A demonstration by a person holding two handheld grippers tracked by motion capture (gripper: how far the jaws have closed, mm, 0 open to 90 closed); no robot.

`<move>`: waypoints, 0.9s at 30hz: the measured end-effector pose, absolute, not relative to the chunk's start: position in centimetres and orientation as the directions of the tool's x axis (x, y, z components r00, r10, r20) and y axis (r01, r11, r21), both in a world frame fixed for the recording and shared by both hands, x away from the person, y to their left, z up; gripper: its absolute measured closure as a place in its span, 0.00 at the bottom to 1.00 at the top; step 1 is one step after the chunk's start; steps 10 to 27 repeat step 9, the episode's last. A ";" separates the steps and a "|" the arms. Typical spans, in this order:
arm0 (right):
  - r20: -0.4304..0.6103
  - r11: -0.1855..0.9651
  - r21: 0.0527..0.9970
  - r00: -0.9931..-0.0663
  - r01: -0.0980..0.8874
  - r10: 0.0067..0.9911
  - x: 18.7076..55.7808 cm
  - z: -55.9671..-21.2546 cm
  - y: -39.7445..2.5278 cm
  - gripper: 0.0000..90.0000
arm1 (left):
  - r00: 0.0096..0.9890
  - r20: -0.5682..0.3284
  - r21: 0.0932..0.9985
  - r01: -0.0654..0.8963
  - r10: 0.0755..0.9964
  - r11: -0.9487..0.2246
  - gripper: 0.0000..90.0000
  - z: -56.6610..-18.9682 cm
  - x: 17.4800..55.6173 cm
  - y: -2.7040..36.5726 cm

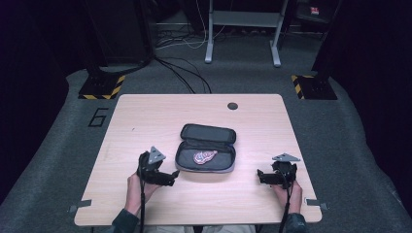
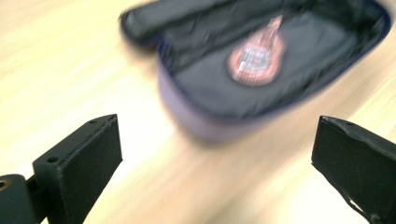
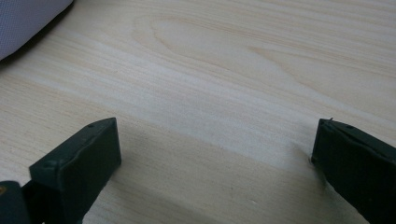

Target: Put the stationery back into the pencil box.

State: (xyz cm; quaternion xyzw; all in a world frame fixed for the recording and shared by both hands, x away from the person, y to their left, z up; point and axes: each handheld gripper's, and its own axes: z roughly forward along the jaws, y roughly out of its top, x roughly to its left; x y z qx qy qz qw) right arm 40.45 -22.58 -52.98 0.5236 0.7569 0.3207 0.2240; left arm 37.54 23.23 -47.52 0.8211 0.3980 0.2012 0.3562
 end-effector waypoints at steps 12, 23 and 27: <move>-0.004 0.247 0.720 -0.352 0.649 0.936 40.5 -53.0 -22.6 0.01 | 0.552 0.031 0.674 0.604 0.833 -0.426 0.00 -52.1 35.2 27.6; -0.004 0.247 0.720 -0.352 0.649 0.936 40.5 -53.0 -22.6 0.01 | 0.552 0.031 0.674 0.604 0.833 -0.426 0.00 -52.1 35.2 27.6; -0.004 0.247 0.720 -0.352 0.649 0.936 40.5 -53.0 -22.6 0.01 | 0.552 0.031 0.674 0.604 0.833 -0.426 0.00 -52.1 35.2 27.6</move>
